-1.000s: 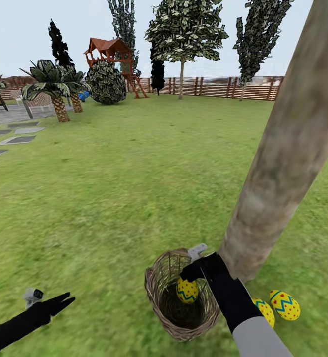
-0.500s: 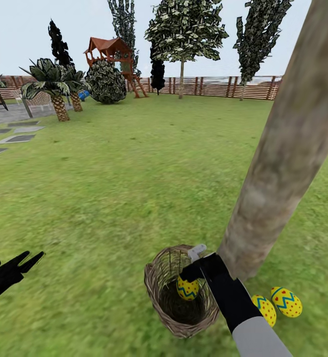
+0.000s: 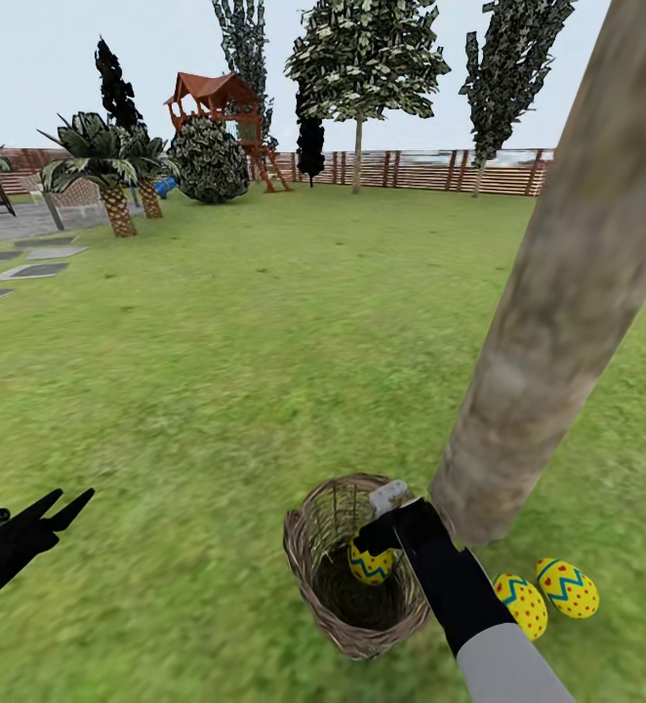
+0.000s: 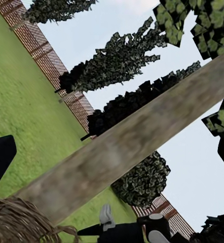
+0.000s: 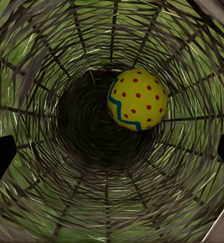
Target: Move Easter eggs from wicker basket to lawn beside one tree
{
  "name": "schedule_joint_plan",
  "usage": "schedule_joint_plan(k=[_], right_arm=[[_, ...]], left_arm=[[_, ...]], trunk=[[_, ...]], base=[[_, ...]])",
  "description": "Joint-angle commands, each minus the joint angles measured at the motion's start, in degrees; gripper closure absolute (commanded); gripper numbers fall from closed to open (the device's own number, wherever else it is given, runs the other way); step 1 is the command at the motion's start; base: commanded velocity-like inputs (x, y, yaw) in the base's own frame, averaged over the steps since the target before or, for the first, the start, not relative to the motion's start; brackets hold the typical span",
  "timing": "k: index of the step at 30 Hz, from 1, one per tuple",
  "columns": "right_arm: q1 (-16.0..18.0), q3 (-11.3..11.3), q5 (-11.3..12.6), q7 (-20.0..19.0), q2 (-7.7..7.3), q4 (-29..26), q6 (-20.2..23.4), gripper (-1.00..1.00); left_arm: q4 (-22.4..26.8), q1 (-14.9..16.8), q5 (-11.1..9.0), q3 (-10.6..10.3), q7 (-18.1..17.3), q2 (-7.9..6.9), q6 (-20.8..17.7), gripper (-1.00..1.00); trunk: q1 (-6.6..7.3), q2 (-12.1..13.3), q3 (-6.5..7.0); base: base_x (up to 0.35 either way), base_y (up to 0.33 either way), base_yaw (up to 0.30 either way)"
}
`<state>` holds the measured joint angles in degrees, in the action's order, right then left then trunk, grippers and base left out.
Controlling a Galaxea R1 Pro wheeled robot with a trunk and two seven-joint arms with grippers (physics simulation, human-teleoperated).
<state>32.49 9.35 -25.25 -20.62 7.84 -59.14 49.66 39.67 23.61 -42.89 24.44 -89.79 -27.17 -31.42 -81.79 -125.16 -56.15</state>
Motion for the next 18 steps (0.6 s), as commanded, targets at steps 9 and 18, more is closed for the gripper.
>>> schedule_joint_plan(k=[9,18], right_arm=[[5.7,0.0,6.1,10.3,0.19,11.3,-4.2,-1.00],[12.5,0.0,10.0,14.7,0.78,22.4,-8.5,-1.00]], left_arm=[[0.0,0.0,0.0,0.1,-0.2,0.01,-0.7,-1.00],[0.0,0.0,0.0,0.0,-0.2,0.01,-0.7,-1.00]], trunk=[[-1.97,-3.6,-1.67],[-3.95,-7.3,-3.29]], base=[[0.000,0.000,0.000],[0.000,0.000,0.000]])
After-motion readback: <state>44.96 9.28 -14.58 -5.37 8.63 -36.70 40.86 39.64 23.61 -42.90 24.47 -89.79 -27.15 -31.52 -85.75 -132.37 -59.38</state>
